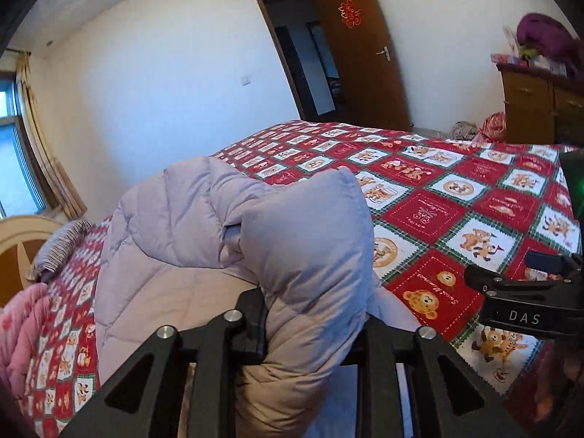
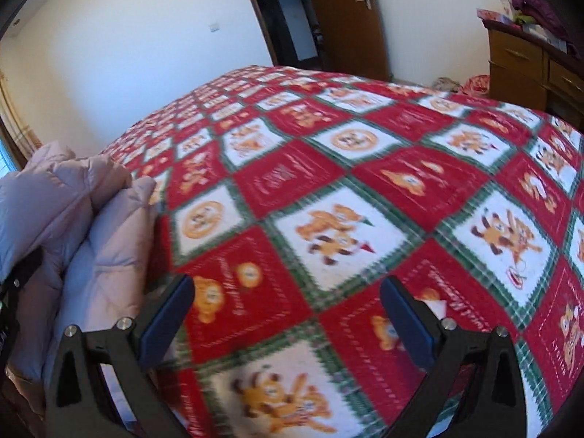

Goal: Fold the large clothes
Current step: 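Lay the held jacket edge down with the left gripper and release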

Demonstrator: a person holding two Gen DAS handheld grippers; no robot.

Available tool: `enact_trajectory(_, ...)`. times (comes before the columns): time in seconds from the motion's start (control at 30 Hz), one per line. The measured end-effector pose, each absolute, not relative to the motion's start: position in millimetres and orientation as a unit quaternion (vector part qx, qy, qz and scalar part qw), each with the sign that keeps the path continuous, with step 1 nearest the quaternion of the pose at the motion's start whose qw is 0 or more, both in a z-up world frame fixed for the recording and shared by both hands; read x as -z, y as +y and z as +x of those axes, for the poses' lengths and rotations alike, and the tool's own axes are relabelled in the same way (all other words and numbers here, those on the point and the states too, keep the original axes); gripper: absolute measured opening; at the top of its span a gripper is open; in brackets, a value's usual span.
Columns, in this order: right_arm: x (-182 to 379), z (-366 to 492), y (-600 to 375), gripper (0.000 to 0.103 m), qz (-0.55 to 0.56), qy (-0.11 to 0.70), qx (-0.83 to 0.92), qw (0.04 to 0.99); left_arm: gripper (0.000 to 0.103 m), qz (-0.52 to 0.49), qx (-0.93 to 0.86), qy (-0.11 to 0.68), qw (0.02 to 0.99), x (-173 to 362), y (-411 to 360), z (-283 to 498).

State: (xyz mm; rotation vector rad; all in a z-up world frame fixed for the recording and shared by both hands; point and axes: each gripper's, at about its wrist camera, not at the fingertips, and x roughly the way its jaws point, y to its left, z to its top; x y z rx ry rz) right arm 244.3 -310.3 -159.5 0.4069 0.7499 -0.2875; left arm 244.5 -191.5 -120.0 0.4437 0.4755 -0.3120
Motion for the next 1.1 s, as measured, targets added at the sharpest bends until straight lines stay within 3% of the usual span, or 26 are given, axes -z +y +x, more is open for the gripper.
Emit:
enact_trajectory(0.17,168,245,-313,0.103,0.198,0.37,0.139,0.897,0.038,0.231,0.128,0.228,0.937,100,-205,232)
enact_trajectory(0.23,167,247,-312,0.103,0.196,0.368,0.138,0.898,0.054,0.223,0.128,0.226,0.94,88,-208,227)
enact_trajectory(0.27,166,247,-311,0.103,0.196,0.367,0.14,0.899,0.071,0.214,0.14,0.225,0.94,82,-208,225)
enact_trajectory(0.37,162,250,-311,0.103,0.193,0.365,0.14,0.9,0.089,0.203,0.169,0.189,0.946,67,-211,211)
enact_trajectory(0.67,123,265,-304,0.103,0.162,0.349,0.131,0.914,0.09,0.16,0.112,0.188,0.963,37,-159,235)
enact_trajectory(0.87,85,294,-277,0.091,0.129,0.347,0.089,0.925,0.09,0.061,0.014,0.163,0.985,8,-61,265)
enact_trajectory(0.97,72,303,-263,0.091,0.116,0.336,0.083,0.931,0.091,0.005,-0.042,0.167,0.985,18,-12,286)
enact_trajectory(1.1,50,312,-240,0.088,0.1,0.323,0.069,0.938,0.091,-0.033,-0.097,0.238,0.966,62,26,337)
